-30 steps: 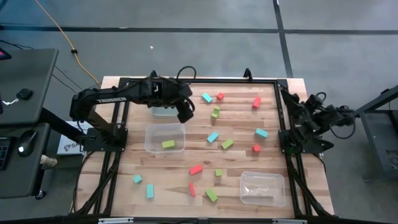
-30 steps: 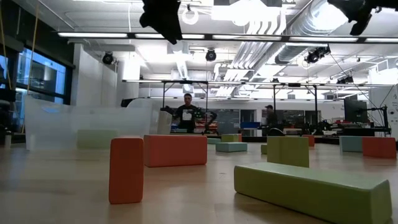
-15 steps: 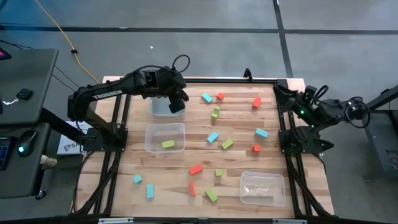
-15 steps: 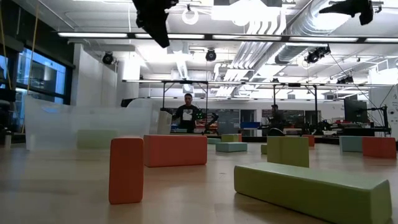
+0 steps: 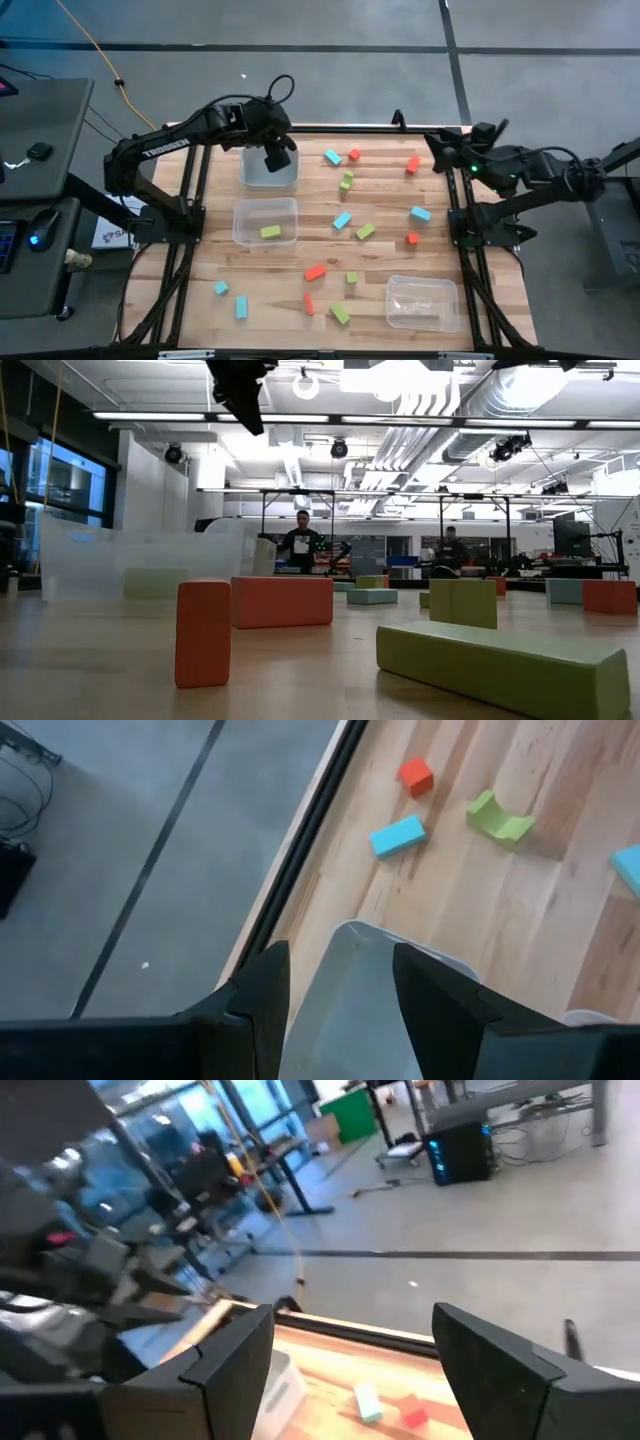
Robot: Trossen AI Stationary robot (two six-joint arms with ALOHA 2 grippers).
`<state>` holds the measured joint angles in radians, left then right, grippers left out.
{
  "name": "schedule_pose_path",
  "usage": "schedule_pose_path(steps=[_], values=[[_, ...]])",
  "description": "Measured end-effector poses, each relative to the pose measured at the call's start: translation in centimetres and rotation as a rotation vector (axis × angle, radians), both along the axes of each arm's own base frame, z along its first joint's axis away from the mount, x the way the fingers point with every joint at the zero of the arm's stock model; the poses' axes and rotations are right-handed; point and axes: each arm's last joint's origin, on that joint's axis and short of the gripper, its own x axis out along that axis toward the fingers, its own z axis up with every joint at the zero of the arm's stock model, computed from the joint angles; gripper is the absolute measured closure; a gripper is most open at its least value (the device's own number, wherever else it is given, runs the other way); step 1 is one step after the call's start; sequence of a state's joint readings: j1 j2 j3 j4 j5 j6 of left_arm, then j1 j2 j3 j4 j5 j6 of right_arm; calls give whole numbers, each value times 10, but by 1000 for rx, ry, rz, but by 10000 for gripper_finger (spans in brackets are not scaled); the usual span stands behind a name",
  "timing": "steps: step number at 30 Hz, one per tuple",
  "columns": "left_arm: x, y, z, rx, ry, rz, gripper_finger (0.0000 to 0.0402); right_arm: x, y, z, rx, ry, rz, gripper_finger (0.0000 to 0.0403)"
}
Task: Sort & place blocks by color
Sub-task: Put the orange block into the right transparent bin
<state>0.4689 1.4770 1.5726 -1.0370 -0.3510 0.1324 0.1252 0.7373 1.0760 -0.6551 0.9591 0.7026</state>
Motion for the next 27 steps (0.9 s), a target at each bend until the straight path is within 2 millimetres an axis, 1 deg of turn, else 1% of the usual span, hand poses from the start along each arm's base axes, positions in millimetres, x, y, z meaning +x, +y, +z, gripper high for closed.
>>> schedule_pose_path(steps=[5,9,16,21,27], values=[[0,0,0,0,0,1,249,18,-16,-4,95,53,-67,139],[0,0,0,-1,-2,3,249,29,-34,-17,243,92,-74,139],[0,0,0,-2,-3,5,249,43,-66,-40,508,153,-116,139],[0,0,0,-2,-3,5,249,47,-91,-59,647,235,-194,139],[-1,0,-1,-3,9,-1,249,44,-123,-84,830,370,-255,139]])
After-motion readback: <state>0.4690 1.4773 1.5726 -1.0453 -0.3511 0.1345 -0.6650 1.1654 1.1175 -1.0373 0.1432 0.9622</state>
